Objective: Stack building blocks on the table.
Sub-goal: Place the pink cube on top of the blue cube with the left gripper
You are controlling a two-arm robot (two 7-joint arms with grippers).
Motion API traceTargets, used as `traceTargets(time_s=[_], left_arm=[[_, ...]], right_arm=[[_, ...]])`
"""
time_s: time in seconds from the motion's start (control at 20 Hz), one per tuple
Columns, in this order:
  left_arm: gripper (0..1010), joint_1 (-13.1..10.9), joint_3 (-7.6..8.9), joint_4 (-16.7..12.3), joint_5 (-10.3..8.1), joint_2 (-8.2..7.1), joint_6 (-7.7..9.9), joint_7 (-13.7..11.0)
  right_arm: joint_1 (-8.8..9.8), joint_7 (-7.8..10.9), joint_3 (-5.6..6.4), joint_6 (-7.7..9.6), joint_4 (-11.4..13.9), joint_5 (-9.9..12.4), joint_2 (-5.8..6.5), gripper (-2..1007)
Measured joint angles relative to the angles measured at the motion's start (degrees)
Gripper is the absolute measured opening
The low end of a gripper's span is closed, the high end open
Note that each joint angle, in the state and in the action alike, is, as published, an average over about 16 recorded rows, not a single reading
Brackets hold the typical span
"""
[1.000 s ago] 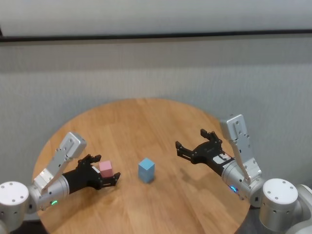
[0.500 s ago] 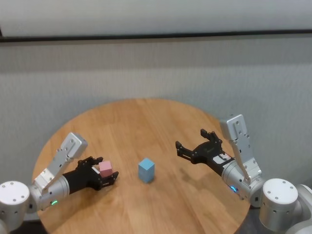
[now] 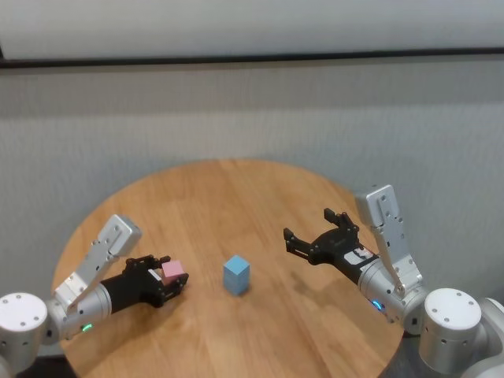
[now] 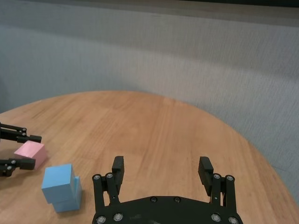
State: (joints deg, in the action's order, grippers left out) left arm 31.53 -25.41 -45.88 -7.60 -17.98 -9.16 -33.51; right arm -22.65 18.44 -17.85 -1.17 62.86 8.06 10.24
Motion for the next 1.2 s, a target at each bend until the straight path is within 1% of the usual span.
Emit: traceTargets(time_s=[0.15, 0.3, 0.55, 0.8, 1.0, 1.2], left_arm=[[549, -0.55, 0.11, -1.71, 0.11, -0.59, 0.54, 0.21], [539, -1.23, 0.16, -4.28, 0.39, -1.48, 1.27, 0.50], [538, -2.55, 0.09, -10.08, 0.98, -3.35, 2.86, 0.97], [538, -3.43, -0.46, -15.68, 1.71, -4.84, 4.25, 1.23], [538, -3.38, -1.18, -18.38, 2.08, -5.11, 5.03, 1.12], [538, -2.76, -2.04, -19.11, 2.11, -4.54, 5.55, 0.83]], right_arm=[[0.00, 0.00, 0.00, 0.00, 0.00, 0.00, 0.00, 1001], [0.00, 0.00, 0.00, 0.00, 0.00, 0.00, 0.00, 1001], [0.00, 0.00, 0.00, 0.00, 0.00, 0.00, 0.00, 1001], [0.00, 0.00, 0.00, 0.00, 0.00, 0.00, 0.00, 1001], [0.00, 0.00, 0.00, 0.00, 0.00, 0.00, 0.00, 1001], [0.00, 0.00, 0.00, 0.00, 0.00, 0.00, 0.00, 1001]])
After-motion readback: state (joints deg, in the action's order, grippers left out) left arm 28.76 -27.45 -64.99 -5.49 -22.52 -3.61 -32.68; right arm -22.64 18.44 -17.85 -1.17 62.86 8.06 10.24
